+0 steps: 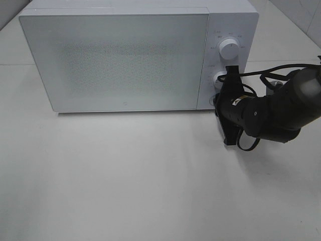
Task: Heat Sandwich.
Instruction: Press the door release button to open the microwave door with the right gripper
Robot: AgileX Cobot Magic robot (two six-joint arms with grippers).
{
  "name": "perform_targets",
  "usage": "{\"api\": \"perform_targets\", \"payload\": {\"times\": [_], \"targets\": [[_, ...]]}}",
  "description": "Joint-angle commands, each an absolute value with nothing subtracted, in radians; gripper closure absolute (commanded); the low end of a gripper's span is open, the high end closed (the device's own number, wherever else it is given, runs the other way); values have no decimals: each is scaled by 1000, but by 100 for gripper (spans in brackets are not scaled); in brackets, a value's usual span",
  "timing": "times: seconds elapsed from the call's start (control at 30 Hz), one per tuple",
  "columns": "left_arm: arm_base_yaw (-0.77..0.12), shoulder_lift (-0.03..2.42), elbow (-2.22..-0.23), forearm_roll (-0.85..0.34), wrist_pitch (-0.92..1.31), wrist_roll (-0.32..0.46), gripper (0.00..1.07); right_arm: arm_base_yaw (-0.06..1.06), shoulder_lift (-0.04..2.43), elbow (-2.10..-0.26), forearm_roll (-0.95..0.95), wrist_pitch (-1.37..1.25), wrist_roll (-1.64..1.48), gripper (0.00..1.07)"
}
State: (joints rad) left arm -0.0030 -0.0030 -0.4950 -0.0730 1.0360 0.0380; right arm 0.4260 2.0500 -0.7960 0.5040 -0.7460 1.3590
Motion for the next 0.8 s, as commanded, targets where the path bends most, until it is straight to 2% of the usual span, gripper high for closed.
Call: {"api": "perform_targets", "payload": {"times": [0.03,0.3,0.8], "targets": [[-4,-25,-493,-71,1028,41,5,419,2048,-816,496,-806,1353,107],[-4,-25,-493,-71,1028,41,5,417,2048,-845,500,-934,1335,107],[-4,-25,-493,-71,1028,41,5,396,2098,-922,480,-955,1337,107]]}}
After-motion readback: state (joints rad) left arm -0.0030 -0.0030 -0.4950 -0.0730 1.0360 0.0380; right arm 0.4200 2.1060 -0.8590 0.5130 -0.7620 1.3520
